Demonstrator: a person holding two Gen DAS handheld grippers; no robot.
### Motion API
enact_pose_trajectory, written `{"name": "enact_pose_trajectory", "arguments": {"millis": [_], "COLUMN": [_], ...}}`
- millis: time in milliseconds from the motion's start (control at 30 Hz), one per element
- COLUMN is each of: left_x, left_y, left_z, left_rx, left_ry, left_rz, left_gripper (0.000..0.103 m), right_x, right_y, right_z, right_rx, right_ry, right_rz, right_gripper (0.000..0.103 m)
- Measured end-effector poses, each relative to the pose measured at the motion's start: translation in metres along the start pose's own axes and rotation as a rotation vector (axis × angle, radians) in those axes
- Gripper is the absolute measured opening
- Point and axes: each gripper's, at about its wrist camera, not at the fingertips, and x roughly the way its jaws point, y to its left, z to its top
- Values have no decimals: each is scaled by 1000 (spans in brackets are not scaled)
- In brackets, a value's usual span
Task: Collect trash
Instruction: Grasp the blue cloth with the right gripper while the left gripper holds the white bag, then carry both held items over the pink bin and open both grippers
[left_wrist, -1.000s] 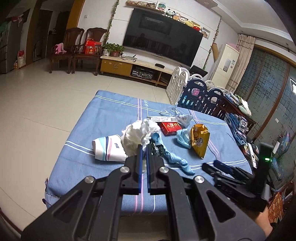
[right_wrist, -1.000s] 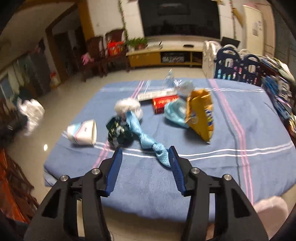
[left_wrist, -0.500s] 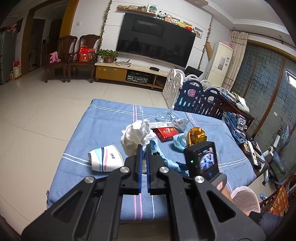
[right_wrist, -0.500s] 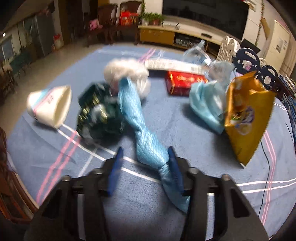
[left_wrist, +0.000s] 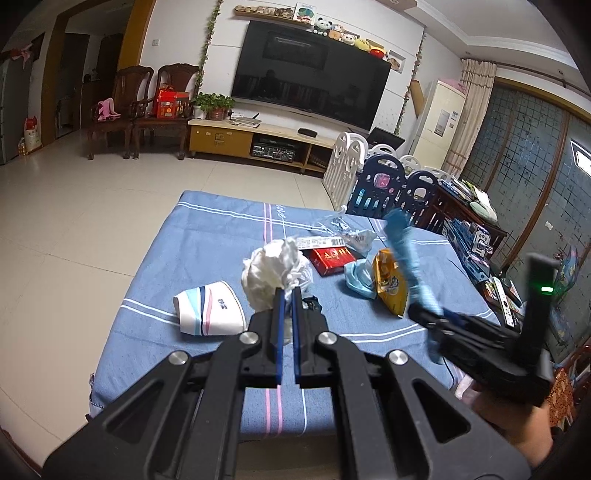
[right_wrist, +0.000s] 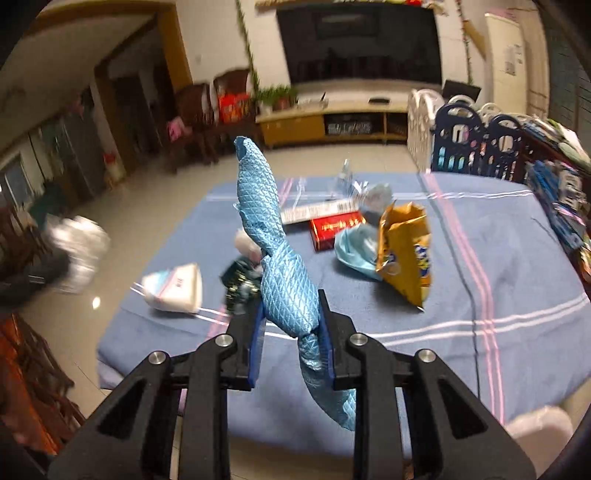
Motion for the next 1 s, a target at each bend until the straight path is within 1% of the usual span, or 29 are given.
{"name": "enact_pose_trajectory", "arguments": {"millis": [100, 200, 300, 400, 533, 800, 867, 933, 1000], "left_x": [5, 8, 12, 13, 12, 14, 17, 19, 23], "left_y": [-3, -6, -6, -6, -7, -20, -24, -30, -41], "left_z": [-4, -6, -8, -8, -6, -9, -9, -10, -13], "left_rx": [15, 24, 35, 34, 34, 72, 76, 80, 94], "left_ry": [22, 40, 52, 57, 55, 62, 66, 71, 83], "left_rz": [4, 3, 6, 9, 9, 5, -4, -21, -61], "left_gripper": [4, 4, 4, 4, 4, 4, 4, 4, 4], "right_x": [-31, -43, -36, -32, -33, -38, -43, -58, -80], "right_y": [4, 7, 7, 5, 4, 2, 1, -4, -17], "right_z": [-11, -14, -14, -13, -13, -13, -11, -8, -5], "right_rx": [35, 33, 25, 35, 30, 42, 35, 39, 54], "right_ry": [-44, -70, -58, -41, -48, -71, -87, -135, -187], "right_rz": [-1, -13, -24, -19, -16, -13, -24, -38, -60], "right_gripper": [26, 26, 26, 26, 26, 26, 26, 26, 26]}}
